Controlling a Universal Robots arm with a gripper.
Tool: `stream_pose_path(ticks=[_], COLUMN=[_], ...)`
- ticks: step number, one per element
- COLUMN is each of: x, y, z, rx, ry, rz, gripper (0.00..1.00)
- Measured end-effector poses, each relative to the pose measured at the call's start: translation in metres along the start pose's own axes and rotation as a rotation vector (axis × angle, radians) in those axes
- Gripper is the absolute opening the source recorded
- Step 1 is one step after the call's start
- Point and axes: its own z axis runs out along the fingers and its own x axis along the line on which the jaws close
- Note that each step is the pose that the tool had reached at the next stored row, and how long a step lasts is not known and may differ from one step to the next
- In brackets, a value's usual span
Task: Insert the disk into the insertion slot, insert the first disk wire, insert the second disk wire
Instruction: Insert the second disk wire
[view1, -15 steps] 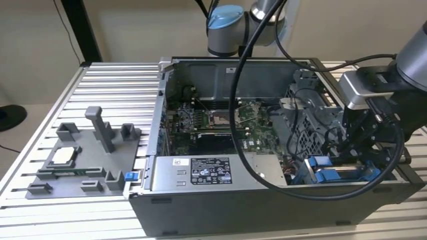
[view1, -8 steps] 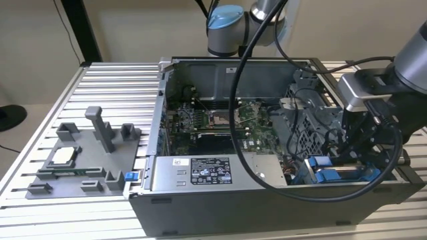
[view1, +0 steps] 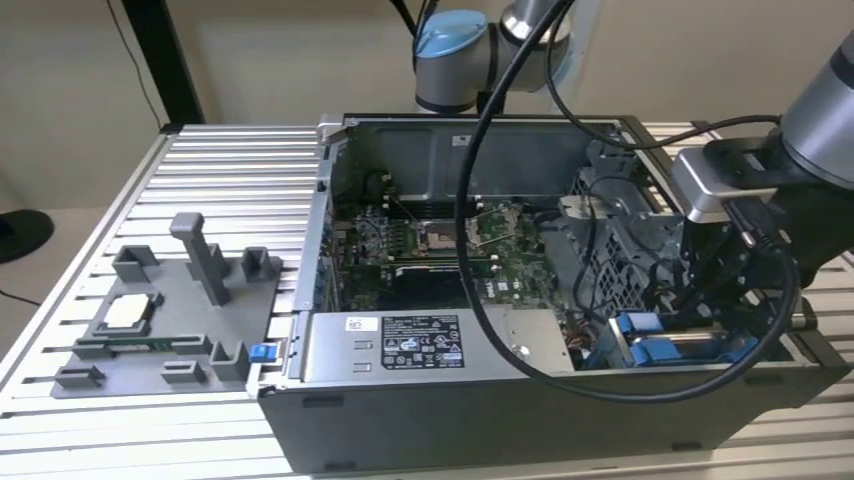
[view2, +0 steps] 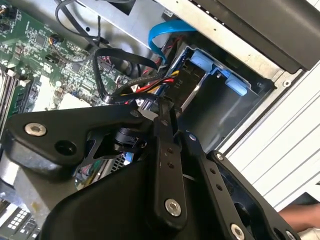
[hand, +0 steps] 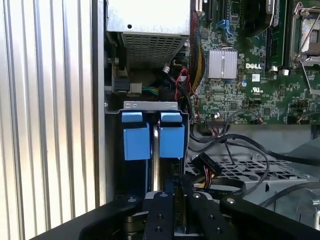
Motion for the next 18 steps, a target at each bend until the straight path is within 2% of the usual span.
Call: stream_pose_path(ticks=[18], x=[-0.0016], y=[0.0013], z=[-0.0042], rx=[0.0000], ry=[-0.0006], rz=[0.000], gripper=[0.00])
